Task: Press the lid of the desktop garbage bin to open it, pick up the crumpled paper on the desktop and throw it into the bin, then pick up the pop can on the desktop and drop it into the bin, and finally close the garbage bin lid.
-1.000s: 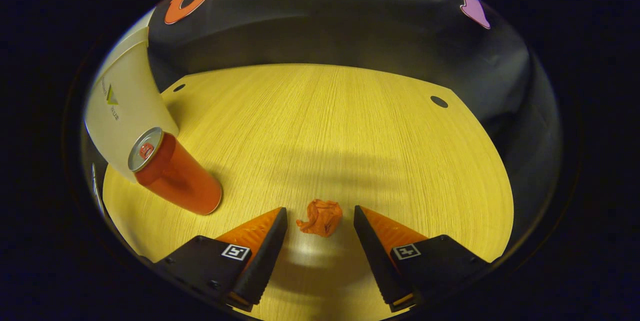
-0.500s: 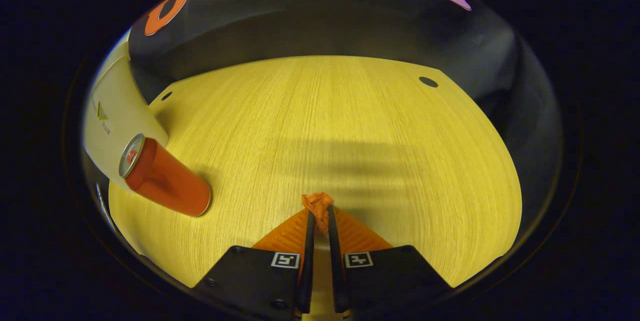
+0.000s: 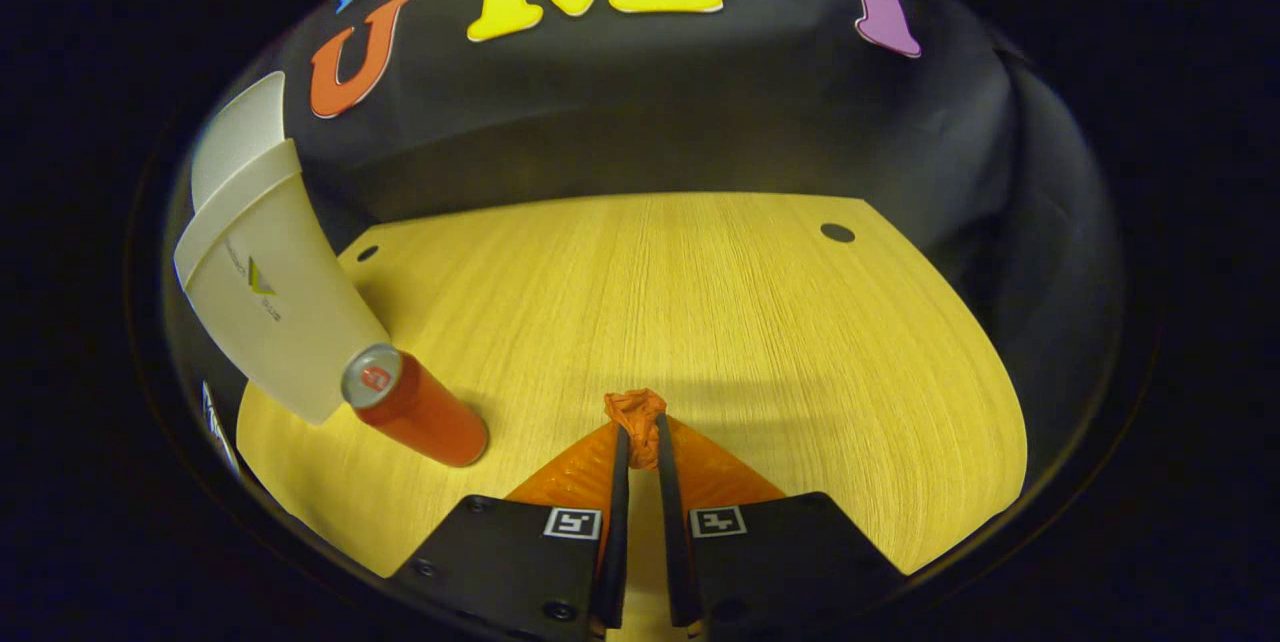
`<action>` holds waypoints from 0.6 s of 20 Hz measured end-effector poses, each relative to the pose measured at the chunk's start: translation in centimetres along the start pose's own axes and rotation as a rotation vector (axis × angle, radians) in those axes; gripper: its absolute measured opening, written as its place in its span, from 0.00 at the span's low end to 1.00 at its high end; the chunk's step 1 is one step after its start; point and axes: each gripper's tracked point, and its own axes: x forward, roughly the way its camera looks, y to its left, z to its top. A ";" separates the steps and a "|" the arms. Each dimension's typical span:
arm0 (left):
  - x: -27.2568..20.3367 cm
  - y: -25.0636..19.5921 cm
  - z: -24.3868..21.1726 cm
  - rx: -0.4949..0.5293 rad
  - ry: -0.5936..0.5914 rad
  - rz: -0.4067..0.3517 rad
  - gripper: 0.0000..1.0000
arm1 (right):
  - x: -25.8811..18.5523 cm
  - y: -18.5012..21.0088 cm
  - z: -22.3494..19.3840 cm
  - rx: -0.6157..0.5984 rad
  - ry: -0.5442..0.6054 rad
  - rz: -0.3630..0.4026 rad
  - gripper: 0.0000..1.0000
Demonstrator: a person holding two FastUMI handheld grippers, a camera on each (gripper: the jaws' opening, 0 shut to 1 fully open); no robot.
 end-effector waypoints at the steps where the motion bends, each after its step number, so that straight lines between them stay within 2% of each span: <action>1: 0.0 0.0 0.0 -0.001 0.000 0.001 0.99 | -1.2 0.4 1.5 -0.010 -0.034 0.014 0.18; 3: 0.1 0.0 -0.2 -0.001 0.002 -0.002 0.99 | -3.7 1.4 4.9 -0.047 -0.108 0.030 0.14; 4: 0.1 0.0 -0.3 0.000 0.002 -0.003 0.99 | -4.8 2.5 5.9 -0.067 -0.146 0.040 0.18; 8: 0.2 0.0 -0.4 0.004 0.006 -0.005 0.99 | -8.4 7.8 12.0 -0.130 -0.305 0.094 0.18; 12: -0.1 1.3 -0.2 0.002 -0.001 -0.014 0.99 | -11.4 12.4 15.3 -0.191 -0.400 0.147 0.17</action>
